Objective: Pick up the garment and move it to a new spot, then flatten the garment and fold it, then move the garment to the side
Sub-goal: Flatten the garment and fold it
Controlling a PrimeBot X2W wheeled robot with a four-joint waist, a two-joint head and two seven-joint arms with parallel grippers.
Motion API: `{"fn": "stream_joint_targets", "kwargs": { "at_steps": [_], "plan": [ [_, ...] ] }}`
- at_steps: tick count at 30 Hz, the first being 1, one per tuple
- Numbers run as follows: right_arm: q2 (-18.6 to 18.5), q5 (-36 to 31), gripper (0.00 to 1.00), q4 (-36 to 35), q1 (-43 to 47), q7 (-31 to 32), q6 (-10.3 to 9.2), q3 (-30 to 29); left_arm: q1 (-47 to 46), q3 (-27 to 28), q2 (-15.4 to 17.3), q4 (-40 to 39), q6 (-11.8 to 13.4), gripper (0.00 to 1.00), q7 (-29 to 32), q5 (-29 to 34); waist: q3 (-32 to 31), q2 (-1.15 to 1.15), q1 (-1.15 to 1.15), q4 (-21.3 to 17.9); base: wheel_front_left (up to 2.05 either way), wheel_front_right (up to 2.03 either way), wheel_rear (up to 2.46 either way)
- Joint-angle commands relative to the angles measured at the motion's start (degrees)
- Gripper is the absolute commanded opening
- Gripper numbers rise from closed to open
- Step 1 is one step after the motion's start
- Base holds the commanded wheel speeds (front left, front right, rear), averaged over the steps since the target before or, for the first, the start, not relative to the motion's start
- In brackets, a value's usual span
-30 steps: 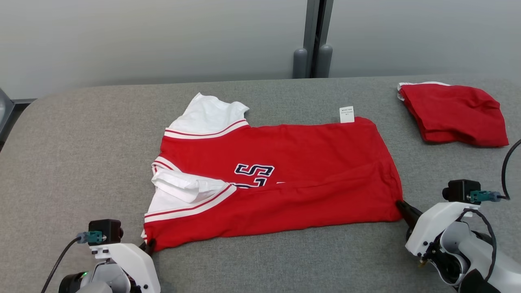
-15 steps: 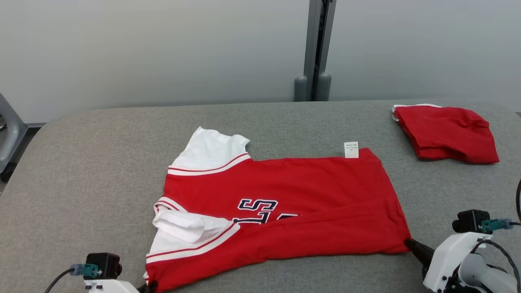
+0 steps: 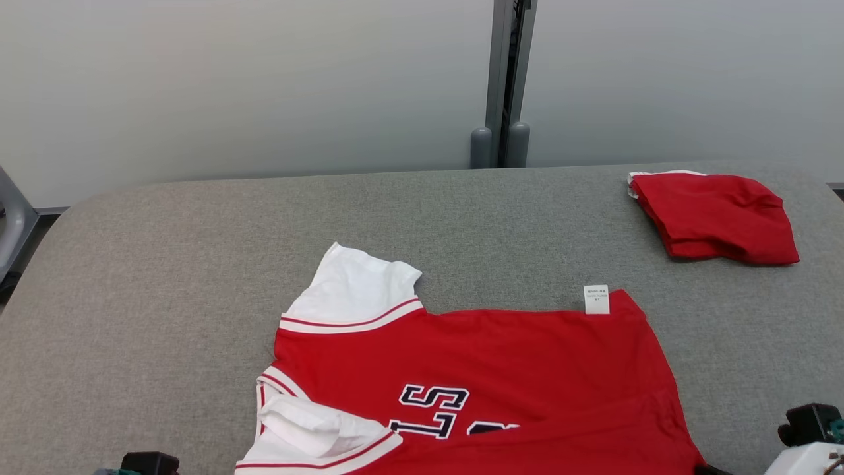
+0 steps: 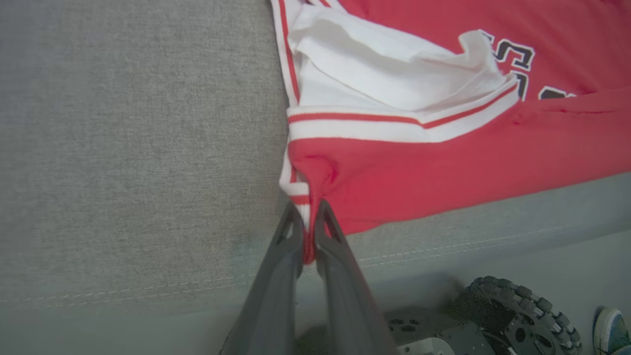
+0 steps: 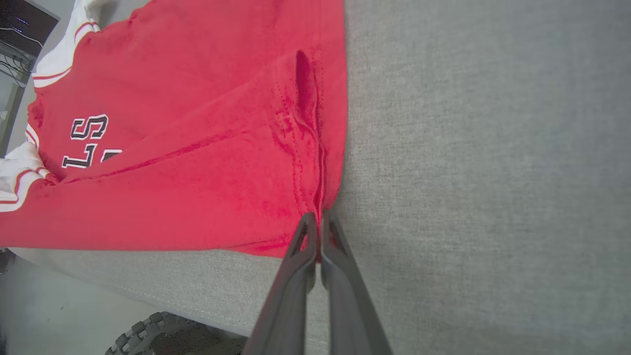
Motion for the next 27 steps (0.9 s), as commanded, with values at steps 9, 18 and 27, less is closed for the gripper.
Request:
{"fn": "stream_joint_targets", "kwargs": {
  "at_steps": [9,18,27],
  "plan": [
    [-2.7,-0.3,0.00,-5.4,7.9,2.6,-0.01,-5.4,2.0,0.4,1.5,-1.9,2.4,0.00,0.4,-1.0,0.6,0.00,0.00,-0.8,0.00,0.00,0.00],
    [-0.9,-5.2,1.00,-7.0,11.1,6.7,0.01,-12.1,2.2,0.2,1.0,-2.1,2.8,1.00,1.3,-1.4,0.6,0.00,0.00,-1.2,0.00,0.00,0.00],
    [1.5,-12.1,1.00,-11.7,15.4,10.7,0.01,-23.1,0.3,0.7,1.8,-4.2,4.2,1.00,0.7,0.5,0.7,0.00,0.00,-0.5,0.00,0.00,0.00]
  ]
}}
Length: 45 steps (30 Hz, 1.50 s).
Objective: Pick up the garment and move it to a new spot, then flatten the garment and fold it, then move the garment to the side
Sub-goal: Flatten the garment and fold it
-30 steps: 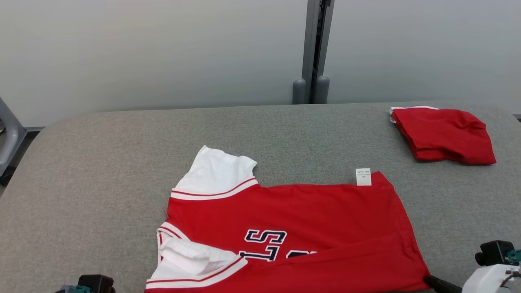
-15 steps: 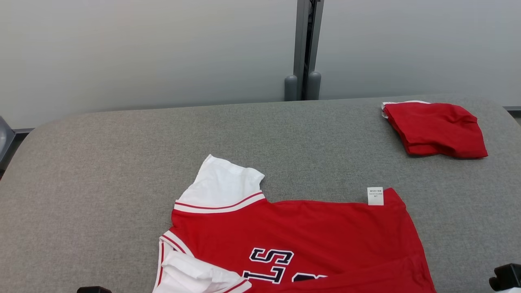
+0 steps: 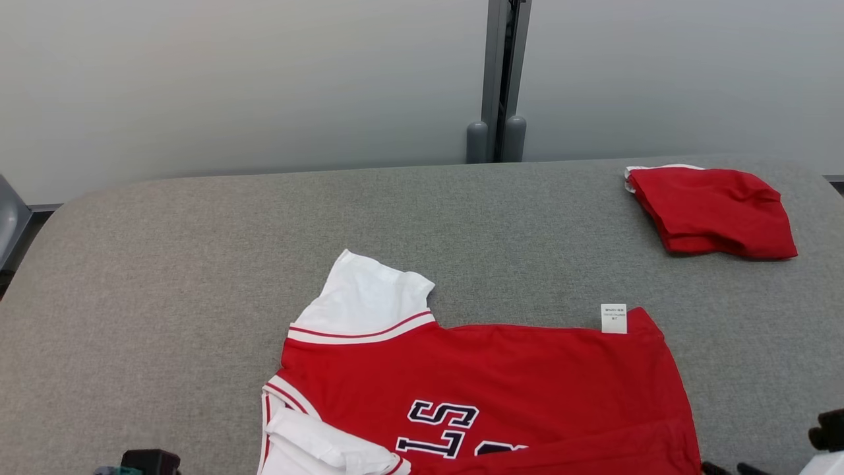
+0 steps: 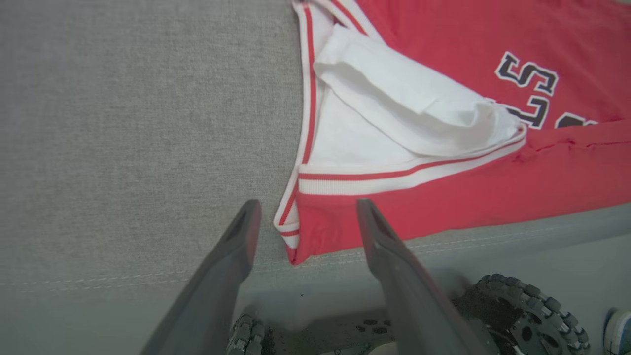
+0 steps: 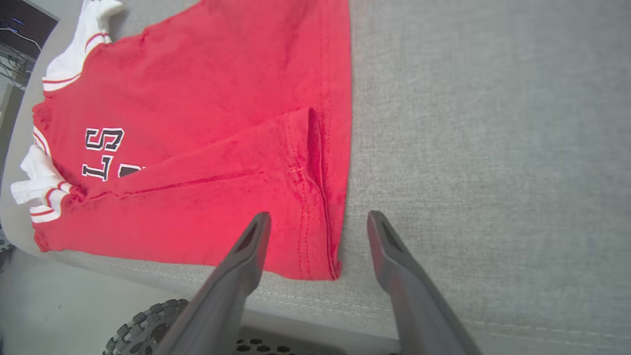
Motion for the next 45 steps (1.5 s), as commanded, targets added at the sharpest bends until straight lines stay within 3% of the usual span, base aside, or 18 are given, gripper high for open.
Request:
{"fn": "stream_joint_targets", "kwargs": {
  "at_steps": [1,6,11,16,20,28,38,45],
  "plan": [
    [0.1,-0.6,1.00,-0.4,0.3,0.0,0.02,-0.9,-1.2,0.4,0.2,-0.1,0.3,1.00,-0.2,0.5,0.0,0.00,0.00,0.0,0.00,0.00,0.00],
    [3.8,-7.3,1.00,-4.3,0.3,0.8,0.02,-10.5,-6.3,0.6,0.2,-1.6,-0.2,1.00,0.1,4.0,1.0,0.00,0.00,0.2,0.00,0.00,0.00],
    [9.7,-14.5,1.00,-7.4,-3.9,4.0,0.02,-17.8,-14.5,2.0,-0.7,-0.1,-1.6,1.00,0.8,7.2,4.1,0.00,0.00,-0.5,0.00,0.00,0.00],
    [14.6,-19.6,1.00,-7.2,-10.0,8.5,0.02,-21.3,-23.8,2.6,-3.3,4.7,-5.8,1.00,3.2,8.5,8.2,0.00,0.00,-1.2,0.00,0.00,0.00],
    [16.6,-22.4,1.00,-4.7,-15.0,10.9,0.02,-23.2,-30.9,2.0,-5.7,10.6,-9.8,1.00,6.5,8.9,11.4,0.00,0.00,-1.9,0.00,0.00,0.00],
    [18.2,-24.9,1.00,2.2,-22.9,13.6,0.02,-23.1,-42.8,0.4,-11.3,23.6,-17.7,1.00,12.4,8.6,17.0,0.00,0.00,-2.8,0.00,0.00,0.00],
    [17.5,-22.3,1.00,3.1,-27.0,15.5,0.02,-18.9,-54.6,-1.7,-17.1,39.1,-27.6,1.00,18.0,8.7,23.3,0.00,0.00,-4.3,0.00,0.00,0.00],
    [17.2,-20.4,1.00,1.9,-27.8,16.4,0.01,-15.6,-58.4,-1.9,-19.2,46.0,-31.0,1.00,18.4,8.7,25.5,0.00,0.00,-6.0,0.00,0.00,0.00]
  ]
}}
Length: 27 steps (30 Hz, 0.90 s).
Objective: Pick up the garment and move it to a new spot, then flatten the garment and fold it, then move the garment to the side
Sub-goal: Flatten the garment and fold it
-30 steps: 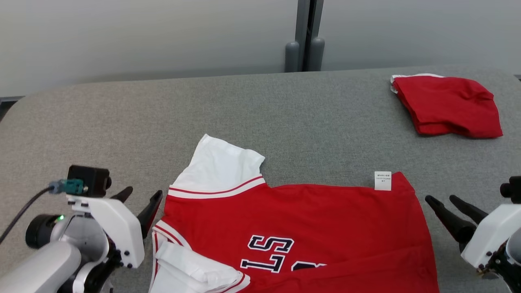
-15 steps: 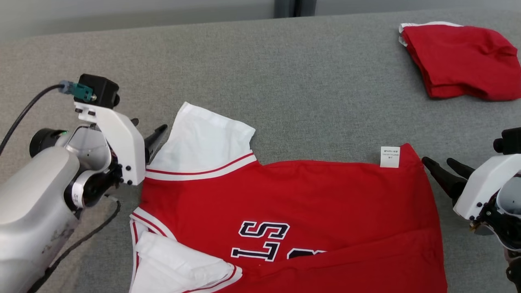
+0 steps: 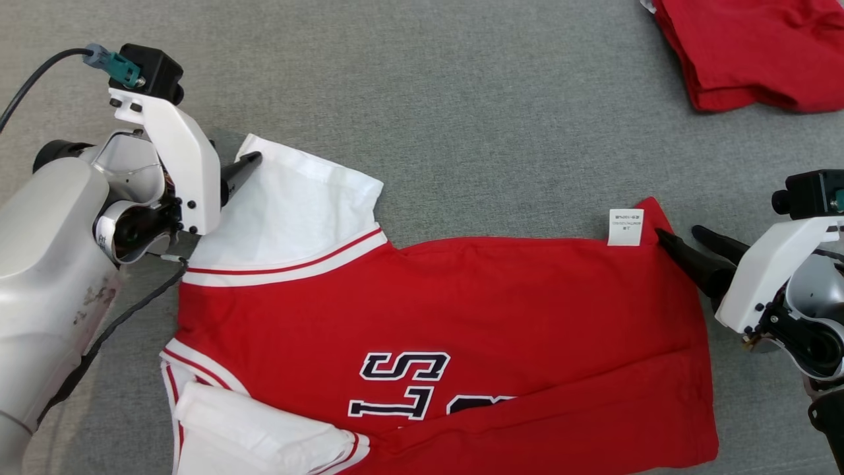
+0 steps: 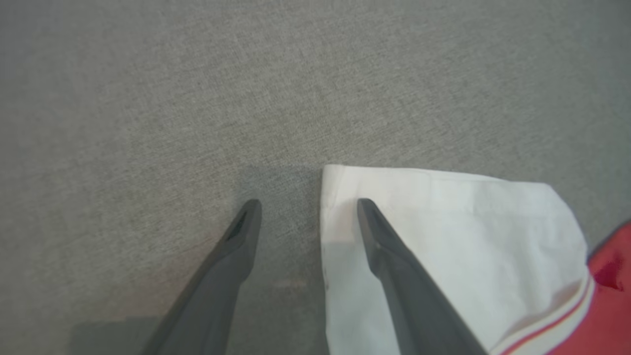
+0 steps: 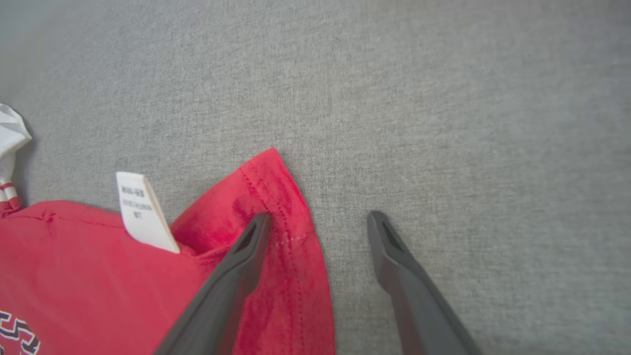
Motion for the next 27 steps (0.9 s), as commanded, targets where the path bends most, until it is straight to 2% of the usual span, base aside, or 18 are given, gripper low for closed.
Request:
{"fn": "stream_joint_targets", "kwargs": {
  "at_steps": [1,9,10,11,12,13,14,15,16,18,27],
  "plan": [
    [0.1,0.6,1.00,0.6,0.5,0.9,0.00,1.2,-0.9,0.2,-0.4,0.8,-0.6,1.00,-0.1,-0.6,0.6,0.00,0.00,-0.7,0.00,0.00,0.00],
    [-0.9,3.7,1.00,-2.7,2.3,2.6,0.01,4.0,-2.2,-0.5,-2.9,5.0,-2.8,1.00,0.9,-2.3,0.1,0.00,0.00,-1.3,0.00,0.00,0.00],
    [-1.1,3.9,0.81,-3.2,2.3,2.5,0.01,4.4,-2.2,-0.6,-2.9,5.2,-3.1,1.00,1.0,-2.5,-0.1,0.00,0.00,-1.3,0.00,0.00,0.00],
    [-1.3,4.0,0.51,-3.6,2.3,2.3,0.01,4.6,-2.3,-0.8,-3.0,5.5,-3.2,1.00,1.0,-2.5,-0.2,0.00,0.00,-1.3,0.00,0.00,0.00],
    [-1.5,4.2,0.42,-4.1,2.4,2.0,0.01,4.7,-2.4,-1.0,-3.0,5.7,-3.3,1.00,1.1,-2.6,-0.3,0.00,0.00,-1.2,0.00,0.00,0.00],
    [-1.8,4.0,0.29,-4.6,2.5,1.5,0.01,4.8,-2.3,-1.4,-3.3,6.1,-3.4,0.43,1.3,-3.0,-0.6,0.00,0.00,-1.2,0.00,0.00,0.00],
    [-1.9,3.9,0.19,-4.6,2.4,1.3,0.01,4.8,-2.3,-1.5,-3.4,6.2,-3.5,0.17,1.3,-3.1,-0.7,0.00,0.00,-1.2,0.00,0.00,0.00],
    [-1.9,3.9,0.11,-4.7,2.3,1.1,0.01,4.8,-2.3,-1.6,-3.6,6.3,-3.6,0.00,1.3,-3.2,-0.8,0.00,0.00,-1.2,0.00,0.00,0.00],
    [-1.9,3.8,0.05,-4.7,2.2,0.7,0.01,4.9,-2.3,-1.8,-3.6,6.4,-3.6,0.00,1.3,-3.3,-0.9,0.00,0.00,-1.2,0.00,0.00,0.00],
    [-2.0,3.6,0.00,-4.6,2.0,0.1,0.01,5.0,-2.3,-2.0,-3.7,6.3,-3.6,0.00,1.4,-3.7,-1.1,0.00,0.00,-1.1,0.00,0.00,0.00],
    [-2.2,3.4,0.00,-3.4,1.8,-3.5,0.01,5.4,-1.4,-3.0,-2.8,5.1,-3.8,0.00,0.0,-5.4,-3.0,0.00,0.00,-1.1,0.00,0.00,0.00]
  ]
}}
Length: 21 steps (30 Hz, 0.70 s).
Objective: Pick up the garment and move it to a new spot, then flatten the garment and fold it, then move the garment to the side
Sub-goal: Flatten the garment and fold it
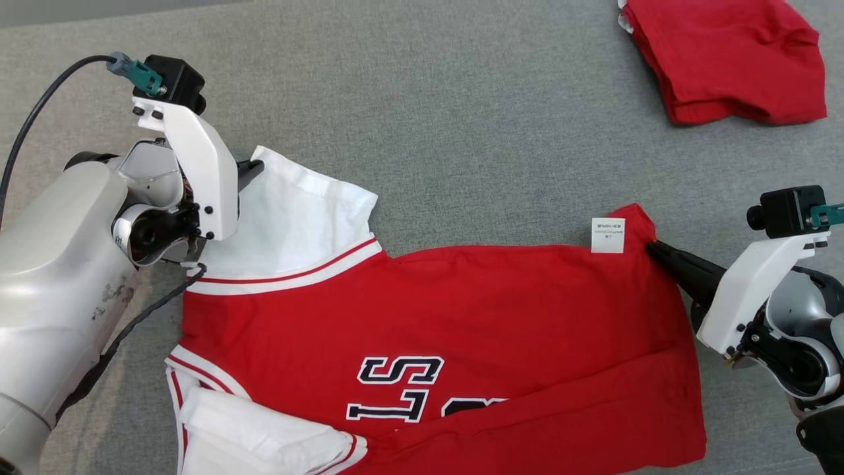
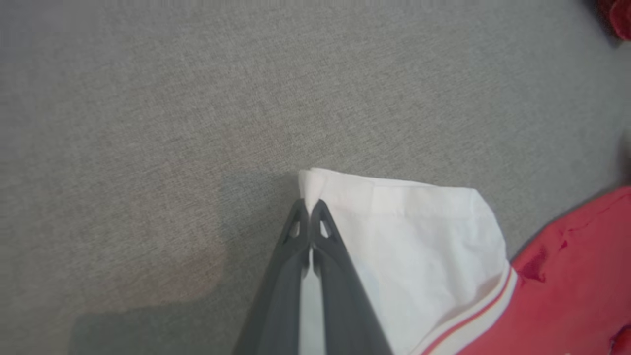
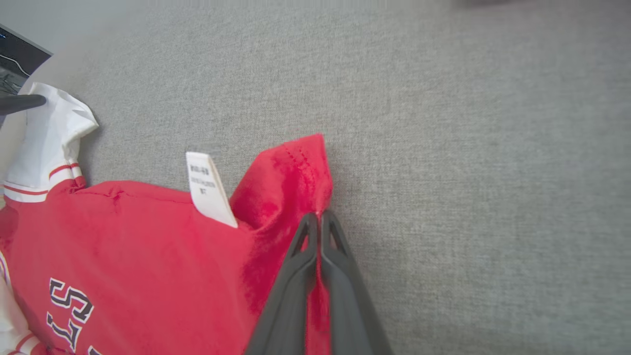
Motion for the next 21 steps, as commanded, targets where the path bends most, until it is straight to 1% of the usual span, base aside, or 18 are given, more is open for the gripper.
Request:
{"fn": "stream_joint_targets", "kwargs": {
  "at_steps": [1,6,11,21],
  "plan": [
    [-0.5,-0.2,0.00,0.5,0.3,-0.8,0.02,-0.2,0.2,-0.3,0.7,-0.3,-0.3,0.00,-0.3,-0.2,-0.6,0.00,0.00,0.0,0.00,0.00,0.00],
    [-0.2,1.0,0.00,0.9,1.3,-2.0,0.02,-0.8,1.7,-1.1,1.4,-1.4,-0.4,0.00,-0.7,-1.4,-2.6,0.00,0.00,0.1,0.00,0.00,0.00],
    [-0.4,2.5,0.00,0.8,2.1,-3.0,0.02,-1.8,2.6,-1.1,3.2,-3.5,-0.3,0.00,-1.5,-3.0,-4.9,0.00,0.00,0.4,0.00,0.00,0.00],
    [-0.6,6.0,0.00,2.8,3.4,-2.0,0.02,-4.1,5.3,-1.2,5.9,-7.2,-0.3,0.00,-0.7,-6.1,-8.9,0.00,0.00,1.5,0.00,0.00,0.00]
  ]
}}
